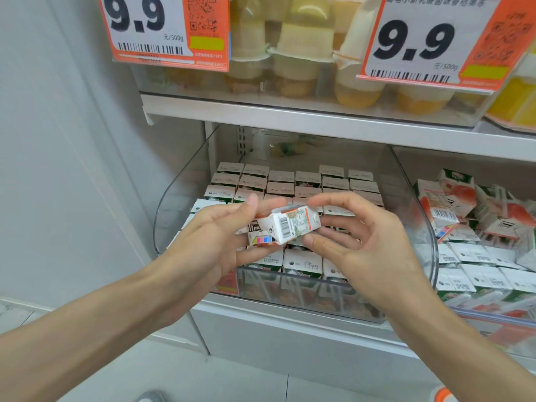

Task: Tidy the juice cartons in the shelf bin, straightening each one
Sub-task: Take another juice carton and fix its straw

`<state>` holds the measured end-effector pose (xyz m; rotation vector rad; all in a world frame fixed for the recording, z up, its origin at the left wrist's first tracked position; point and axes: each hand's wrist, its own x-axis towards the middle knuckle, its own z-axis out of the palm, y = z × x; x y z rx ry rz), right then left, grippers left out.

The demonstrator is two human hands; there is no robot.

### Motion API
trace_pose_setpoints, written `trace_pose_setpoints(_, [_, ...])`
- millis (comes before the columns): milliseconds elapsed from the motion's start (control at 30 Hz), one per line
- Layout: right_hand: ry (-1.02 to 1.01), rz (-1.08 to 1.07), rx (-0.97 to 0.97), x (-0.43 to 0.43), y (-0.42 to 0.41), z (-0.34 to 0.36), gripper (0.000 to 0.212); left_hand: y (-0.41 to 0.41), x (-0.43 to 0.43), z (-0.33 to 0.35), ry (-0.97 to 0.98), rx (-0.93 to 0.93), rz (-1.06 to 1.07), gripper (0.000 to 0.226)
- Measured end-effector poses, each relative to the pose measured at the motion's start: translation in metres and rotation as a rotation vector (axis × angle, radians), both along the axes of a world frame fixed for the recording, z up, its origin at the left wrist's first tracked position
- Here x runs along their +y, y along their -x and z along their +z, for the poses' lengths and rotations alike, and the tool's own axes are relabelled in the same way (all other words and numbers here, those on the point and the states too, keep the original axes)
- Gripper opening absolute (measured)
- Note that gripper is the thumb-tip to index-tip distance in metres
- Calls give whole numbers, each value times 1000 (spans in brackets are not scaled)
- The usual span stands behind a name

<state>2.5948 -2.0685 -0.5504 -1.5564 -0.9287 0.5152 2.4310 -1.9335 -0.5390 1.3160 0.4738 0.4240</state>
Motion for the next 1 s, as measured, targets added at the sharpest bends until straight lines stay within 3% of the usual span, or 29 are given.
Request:
trace_pose_setpoints(200, [103, -6, 195, -3, 2, 6, 40, 2, -4, -1, -146, 32, 41, 31])
trace_pose_setpoints(333, [59, 28, 387, -4, 3, 12, 34, 1, -8, -1, -178, 13, 14, 48])
trace_pose_setpoints(533, [93, 32, 331, -6, -12, 19, 34, -7, -4, -3, -338, 1, -16, 62])
trace_pose_setpoints(667, [87, -85, 3, -11, -32, 31, 31, -22, 4, -10, -518, 31, -7, 65])
trace_pose_setpoints(833, [218, -184, -360, -14, -56, 27, 39, -47, 12, -20, -851, 198, -73, 65])
trace_pose_setpoints(1000, [375, -159, -661, -12, -62, 21, 42, -76, 9, -30, -987, 257, -87, 69])
